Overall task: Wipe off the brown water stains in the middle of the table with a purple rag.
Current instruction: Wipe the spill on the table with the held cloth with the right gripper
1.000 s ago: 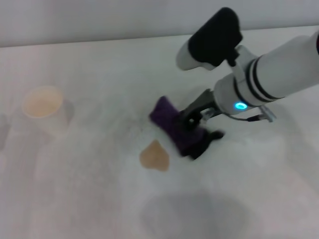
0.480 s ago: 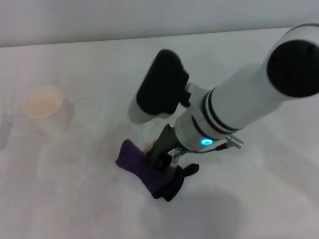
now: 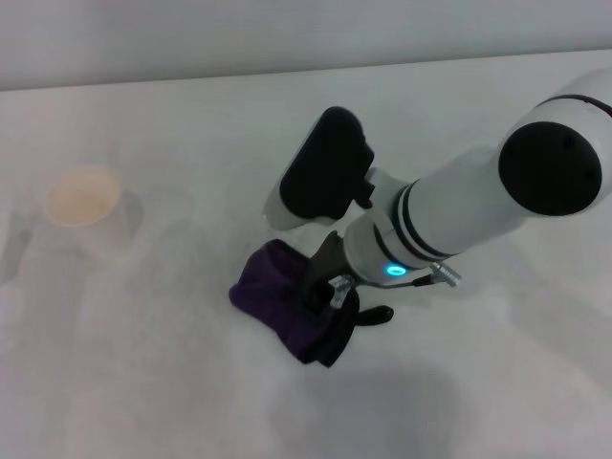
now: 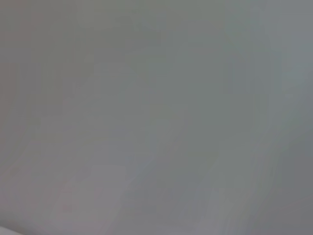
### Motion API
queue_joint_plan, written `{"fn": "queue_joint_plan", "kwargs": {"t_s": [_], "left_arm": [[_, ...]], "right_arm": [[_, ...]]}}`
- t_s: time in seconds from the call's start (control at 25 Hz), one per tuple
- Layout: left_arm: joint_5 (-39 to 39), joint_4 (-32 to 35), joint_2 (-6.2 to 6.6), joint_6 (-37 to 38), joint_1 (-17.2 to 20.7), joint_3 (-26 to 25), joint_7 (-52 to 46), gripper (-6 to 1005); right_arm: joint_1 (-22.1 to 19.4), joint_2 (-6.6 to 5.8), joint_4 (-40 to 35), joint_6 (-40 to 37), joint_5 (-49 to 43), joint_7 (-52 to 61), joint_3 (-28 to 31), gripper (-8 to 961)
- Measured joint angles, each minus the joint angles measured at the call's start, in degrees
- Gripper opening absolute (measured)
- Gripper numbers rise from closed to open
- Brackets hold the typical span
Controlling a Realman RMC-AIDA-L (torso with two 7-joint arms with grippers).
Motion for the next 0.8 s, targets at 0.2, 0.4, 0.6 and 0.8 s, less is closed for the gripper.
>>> {"fn": "queue_joint_plan", "kwargs": {"t_s": [0.2, 0.4, 0.6, 0.8], "left_arm": [[0.0, 0.0, -0.02, -0.1, -0.5, 0.0, 0.0, 891], [0.0, 0.0, -0.02, -0.3, -0.6, 0.0, 0.0, 890], [0.0, 0.0, 0.06, -0.3, -0.7, 0.0, 0.0, 890], [0.0, 0.0, 0.08, -0.4, -1.2, 0.0, 0.0, 891]], "right_arm": [[-0.6, -0.34, 1.8, -1.7, -1.8, 0.0, 3.3, 68], [-0.6, -0.35, 4.2, -3.9, -4.3, 0.1, 7.0, 68], [-0.3, -0.11, 4.3, -5.0, -2.5, -2.5, 6.9, 70], [0.8, 0.01, 3.9, -4.3, 6.6, -7.8, 4.1, 71]]}}
